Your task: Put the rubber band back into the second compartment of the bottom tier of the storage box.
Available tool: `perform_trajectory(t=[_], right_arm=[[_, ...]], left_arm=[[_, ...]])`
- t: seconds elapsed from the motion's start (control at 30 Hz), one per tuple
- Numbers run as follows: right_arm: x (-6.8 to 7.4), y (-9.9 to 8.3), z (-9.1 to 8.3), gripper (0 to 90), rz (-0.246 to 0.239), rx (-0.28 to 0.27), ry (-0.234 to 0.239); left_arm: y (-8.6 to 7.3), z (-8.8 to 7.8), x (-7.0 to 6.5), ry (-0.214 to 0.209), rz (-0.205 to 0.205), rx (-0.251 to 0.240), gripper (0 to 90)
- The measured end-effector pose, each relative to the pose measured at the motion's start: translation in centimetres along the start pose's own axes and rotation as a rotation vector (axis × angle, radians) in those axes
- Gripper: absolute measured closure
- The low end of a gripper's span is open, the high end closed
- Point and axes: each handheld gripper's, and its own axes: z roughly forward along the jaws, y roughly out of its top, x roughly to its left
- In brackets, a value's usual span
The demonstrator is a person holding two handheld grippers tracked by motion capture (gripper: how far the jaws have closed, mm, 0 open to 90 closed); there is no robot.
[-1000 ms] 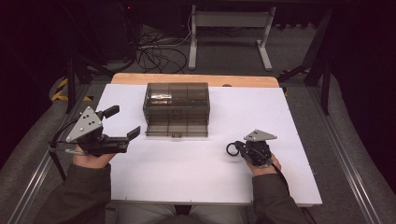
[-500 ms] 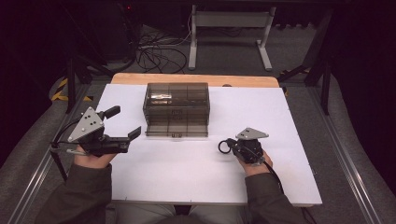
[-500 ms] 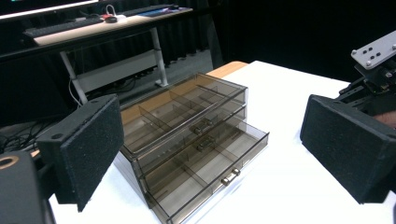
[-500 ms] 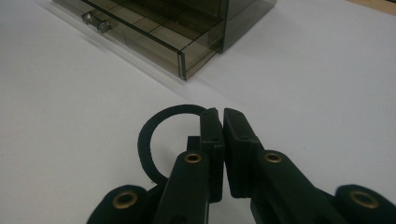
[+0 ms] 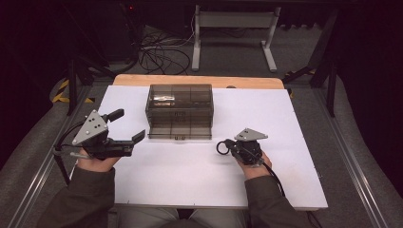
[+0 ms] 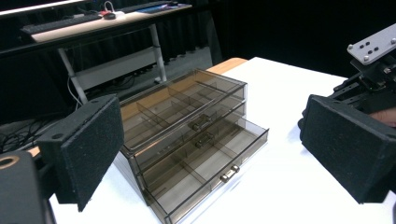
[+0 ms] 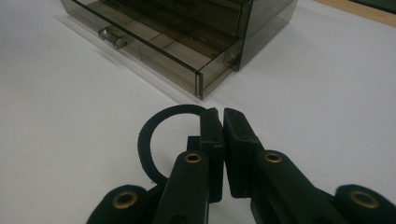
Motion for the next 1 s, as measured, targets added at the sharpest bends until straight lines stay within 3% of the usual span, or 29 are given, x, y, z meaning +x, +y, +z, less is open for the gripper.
perform_trajectory(t=[1.0], right_arm=[[1.0,2.3,2.9,87.2,-0.029,-0.037,0.059]], left_arm=[[-0.4,-0.8,0.3,0.033,-0.012,0.002,7.1]])
